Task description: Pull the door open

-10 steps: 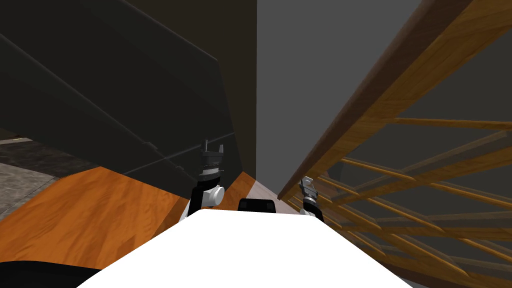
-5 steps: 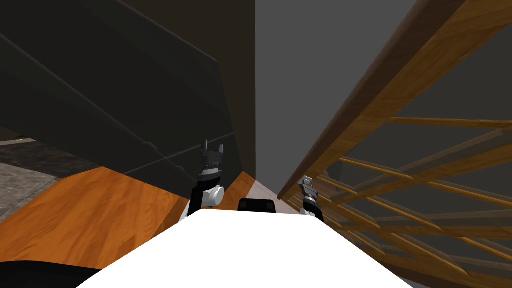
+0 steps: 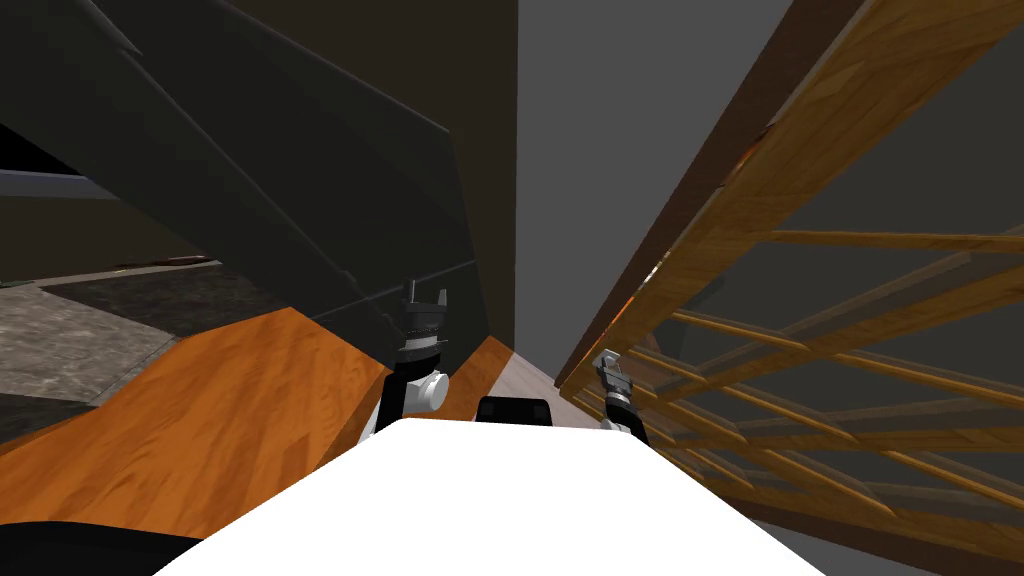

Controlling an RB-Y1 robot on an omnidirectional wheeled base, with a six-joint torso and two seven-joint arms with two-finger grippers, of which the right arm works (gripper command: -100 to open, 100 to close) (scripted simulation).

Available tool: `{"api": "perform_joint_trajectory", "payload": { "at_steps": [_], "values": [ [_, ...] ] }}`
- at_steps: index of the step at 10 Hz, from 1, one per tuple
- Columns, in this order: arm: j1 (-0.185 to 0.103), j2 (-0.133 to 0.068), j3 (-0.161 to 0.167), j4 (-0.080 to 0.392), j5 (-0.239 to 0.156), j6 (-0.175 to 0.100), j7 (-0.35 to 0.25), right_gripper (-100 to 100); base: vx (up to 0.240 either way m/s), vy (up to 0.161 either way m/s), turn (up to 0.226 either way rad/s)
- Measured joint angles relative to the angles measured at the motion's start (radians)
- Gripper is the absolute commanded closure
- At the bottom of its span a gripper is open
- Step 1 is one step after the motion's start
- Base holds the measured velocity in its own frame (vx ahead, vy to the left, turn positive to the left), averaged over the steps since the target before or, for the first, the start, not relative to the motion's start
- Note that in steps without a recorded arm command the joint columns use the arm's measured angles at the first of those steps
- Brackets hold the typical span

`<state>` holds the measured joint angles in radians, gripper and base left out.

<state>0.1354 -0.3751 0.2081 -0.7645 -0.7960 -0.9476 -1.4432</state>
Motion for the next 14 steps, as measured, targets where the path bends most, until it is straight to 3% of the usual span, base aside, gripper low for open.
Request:
{"api": "perform_joint_trajectory", "payload": {
  "at_steps": [3,5,9,11,14],
  "values": [
    [0.016,-0.022,0.038,-0.028,0.019,0.003,-0.025,100,-0.233,0.004,0.058],
    [0.018,-0.024,0.055,-0.028,0.027,0.003,-0.034,100,-0.14,-0.003,0.043],
    [0.032,-0.049,0.113,-0.047,0.06,-0.022,-0.068,100,-0.24,-0.032,0.069],
    [0.053,-0.067,0.141,-0.075,0.074,-0.023,-0.082,100,-0.218,0.004,0.041],
    [0.058,-0.08,0.167,-0.071,0.088,-0.037,-0.101,100,-0.158,-0.025,0.084]
  ]
}}
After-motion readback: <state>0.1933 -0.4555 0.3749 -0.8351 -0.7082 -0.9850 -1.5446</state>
